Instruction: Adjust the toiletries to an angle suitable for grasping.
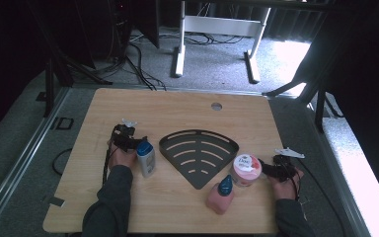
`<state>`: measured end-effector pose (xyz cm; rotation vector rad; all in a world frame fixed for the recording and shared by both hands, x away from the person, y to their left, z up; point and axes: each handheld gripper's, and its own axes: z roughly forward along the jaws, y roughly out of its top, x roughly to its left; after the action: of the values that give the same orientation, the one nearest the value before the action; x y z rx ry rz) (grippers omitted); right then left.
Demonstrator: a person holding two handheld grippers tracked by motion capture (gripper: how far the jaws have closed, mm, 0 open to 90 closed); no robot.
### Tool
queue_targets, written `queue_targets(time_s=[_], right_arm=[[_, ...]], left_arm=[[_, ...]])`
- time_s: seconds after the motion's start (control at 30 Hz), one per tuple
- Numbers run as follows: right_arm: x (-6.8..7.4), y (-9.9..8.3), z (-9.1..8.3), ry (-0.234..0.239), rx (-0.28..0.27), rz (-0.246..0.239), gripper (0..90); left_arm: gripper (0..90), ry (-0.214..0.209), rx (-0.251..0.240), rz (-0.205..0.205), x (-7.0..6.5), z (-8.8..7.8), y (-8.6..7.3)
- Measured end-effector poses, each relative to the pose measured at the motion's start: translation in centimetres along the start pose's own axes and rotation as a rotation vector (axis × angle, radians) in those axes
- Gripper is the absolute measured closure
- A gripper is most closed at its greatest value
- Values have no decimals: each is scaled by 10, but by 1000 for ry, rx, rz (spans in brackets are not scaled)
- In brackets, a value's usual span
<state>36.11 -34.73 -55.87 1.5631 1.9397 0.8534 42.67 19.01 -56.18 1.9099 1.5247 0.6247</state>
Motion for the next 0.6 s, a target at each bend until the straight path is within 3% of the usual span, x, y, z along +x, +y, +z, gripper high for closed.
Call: queue_targets(time_s=[0.1, 0.17, 0.2, 0.33, 0.43, 0.5, 0.53, 0.6], right_arm=[[0, 0, 0, 0, 0, 1, 246], [0, 0, 0, 0, 0, 0, 247], [0, 0, 0, 0, 0, 0, 246], [0, 0, 0, -2, 0, 2, 247], [0, 0, 0, -2, 1, 2, 247], [0, 0, 0, -1, 1, 2, 247], [0, 0, 0, -2, 1, 2, 247], [0, 0, 0, -1, 0, 2, 246]], left_arm=[[278, 9, -8, -12, 1, -2, -1], [430, 15, 2, -21, 1, -4, 0], [430, 17, 16, -25, 1, -7, 1], [712, -13, 42, -9, 0, -12, 1], [882, -16, 63, 31, -6, -16, 1], [900, -25, 63, 44, -9, -18, 1], [900, -31, 55, 84, -17, -24, 1], [900, -39, 40, 95, -21, -30, 1]])
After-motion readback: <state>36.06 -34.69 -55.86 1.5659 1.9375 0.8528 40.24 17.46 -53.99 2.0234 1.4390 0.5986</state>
